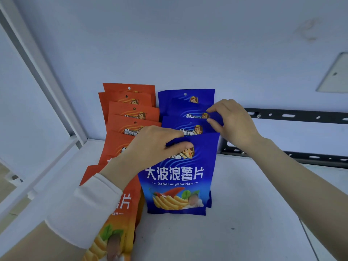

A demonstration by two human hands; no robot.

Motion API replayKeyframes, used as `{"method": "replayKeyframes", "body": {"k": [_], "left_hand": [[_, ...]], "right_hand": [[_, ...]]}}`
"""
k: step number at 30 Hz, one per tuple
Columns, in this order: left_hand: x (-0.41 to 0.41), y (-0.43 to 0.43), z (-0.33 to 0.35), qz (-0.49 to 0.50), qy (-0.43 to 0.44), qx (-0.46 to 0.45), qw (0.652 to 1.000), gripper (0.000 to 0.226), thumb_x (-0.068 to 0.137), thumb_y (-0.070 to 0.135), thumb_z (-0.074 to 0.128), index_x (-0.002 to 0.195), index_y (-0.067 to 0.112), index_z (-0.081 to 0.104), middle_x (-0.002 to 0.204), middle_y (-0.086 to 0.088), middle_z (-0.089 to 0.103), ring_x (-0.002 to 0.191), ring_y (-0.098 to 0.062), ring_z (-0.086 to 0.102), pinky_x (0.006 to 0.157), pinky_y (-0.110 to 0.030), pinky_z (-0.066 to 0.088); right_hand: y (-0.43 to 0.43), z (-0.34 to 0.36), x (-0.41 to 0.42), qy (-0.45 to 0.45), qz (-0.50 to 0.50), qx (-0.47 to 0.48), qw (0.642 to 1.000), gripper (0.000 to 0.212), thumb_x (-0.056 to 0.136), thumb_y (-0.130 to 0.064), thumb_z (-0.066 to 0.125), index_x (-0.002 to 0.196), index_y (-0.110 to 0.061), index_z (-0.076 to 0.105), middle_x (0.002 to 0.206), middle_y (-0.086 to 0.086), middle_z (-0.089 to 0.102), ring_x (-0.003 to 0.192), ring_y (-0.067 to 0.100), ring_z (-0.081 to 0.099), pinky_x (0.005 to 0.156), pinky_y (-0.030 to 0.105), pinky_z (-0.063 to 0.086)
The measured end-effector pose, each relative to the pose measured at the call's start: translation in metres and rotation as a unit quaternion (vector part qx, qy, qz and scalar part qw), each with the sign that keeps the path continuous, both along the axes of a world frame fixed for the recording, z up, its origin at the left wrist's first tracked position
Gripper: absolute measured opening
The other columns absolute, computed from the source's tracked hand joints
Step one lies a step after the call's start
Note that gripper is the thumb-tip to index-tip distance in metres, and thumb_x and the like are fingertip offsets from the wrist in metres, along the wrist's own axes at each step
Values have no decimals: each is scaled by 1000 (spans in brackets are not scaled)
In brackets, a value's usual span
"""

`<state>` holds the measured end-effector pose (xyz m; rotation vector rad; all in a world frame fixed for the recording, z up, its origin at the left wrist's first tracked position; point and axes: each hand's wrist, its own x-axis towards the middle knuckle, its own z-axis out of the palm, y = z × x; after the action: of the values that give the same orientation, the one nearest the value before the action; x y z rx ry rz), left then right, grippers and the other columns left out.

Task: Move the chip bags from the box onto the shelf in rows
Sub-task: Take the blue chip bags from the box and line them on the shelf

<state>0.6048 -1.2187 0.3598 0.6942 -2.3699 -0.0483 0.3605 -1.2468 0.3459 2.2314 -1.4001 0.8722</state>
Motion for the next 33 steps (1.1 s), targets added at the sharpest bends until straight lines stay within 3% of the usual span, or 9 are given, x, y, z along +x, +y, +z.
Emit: {"method": "replayKeyframes", "body": {"k": [2,6,8,10,13,18,23,27,33], "left_hand": [[-2,-3,1,13,-11,20,1000,44,84,63,37,71,24,51,57,1,62,48,-12,58,42,-24,41],[-15,-14,4,41,-43,11,998,57,82,61,35,72,10,60,53,8,53,48,-8,51,46,-24,38],[-22,-22,4,69,-46,25,996,60,82,60,44,95,6,68,72,-3,67,64,-18,61,57,-29,44],[-27,-35,-1,107,-58,72,990,52,86,52,51,113,9,62,79,0,65,71,-16,59,59,-22,38],[-35,-50,-11,129,-102,74,984,42,87,50,50,108,14,57,62,12,46,56,-8,46,51,-17,32],[-46,-64,-31,142,-170,25,975,37,89,49,48,105,15,53,81,1,61,64,-10,51,47,-19,30],[-50,-66,-50,138,-118,44,982,37,89,38,56,113,11,54,108,-3,59,100,-17,54,73,-21,37],[-50,-65,-60,149,-99,32,983,32,87,30,62,111,11,56,110,-5,59,102,-19,54,84,-29,42],[-50,-55,-63,171,-105,4,980,26,87,24,62,109,10,58,109,-6,58,101,-23,53,85,-34,40]], "right_hand": [[15,-1,-13,4,-24,-4,1000,33,85,-33,49,99,-6,64,95,10,64,85,29,57,72,33,43],[44,-10,-35,22,-70,-6,997,36,85,-30,44,100,-4,64,96,12,64,89,34,59,73,39,46],[56,-17,-43,27,-89,0,996,34,85,-28,49,102,-3,64,99,13,65,93,35,61,75,41,48],[66,-26,-48,17,-109,10,994,29,83,-21,63,106,-3,63,104,14,66,101,35,61,79,43,48],[80,-42,-53,6,-125,31,992,32,80,-17,69,108,-2,62,109,14,65,110,35,59,84,45,47],[90,-58,-60,3,-140,61,988,33,80,-18,70,108,-2,62,112,16,64,111,36,58,85,47,47],[97,-63,-62,12,-154,83,984,40,75,-15,75,110,-1,62,112,17,64,111,36,58,88,48,46],[95,-66,-61,14,-154,90,984,40,75,-15,75,110,-1,62,113,17,64,111,37,57,88,49,46],[88,-71,-57,-11,-174,131,976,44,80,-20,70,117,-1,58,118,18,62,117,38,53,91,50,44]]}}
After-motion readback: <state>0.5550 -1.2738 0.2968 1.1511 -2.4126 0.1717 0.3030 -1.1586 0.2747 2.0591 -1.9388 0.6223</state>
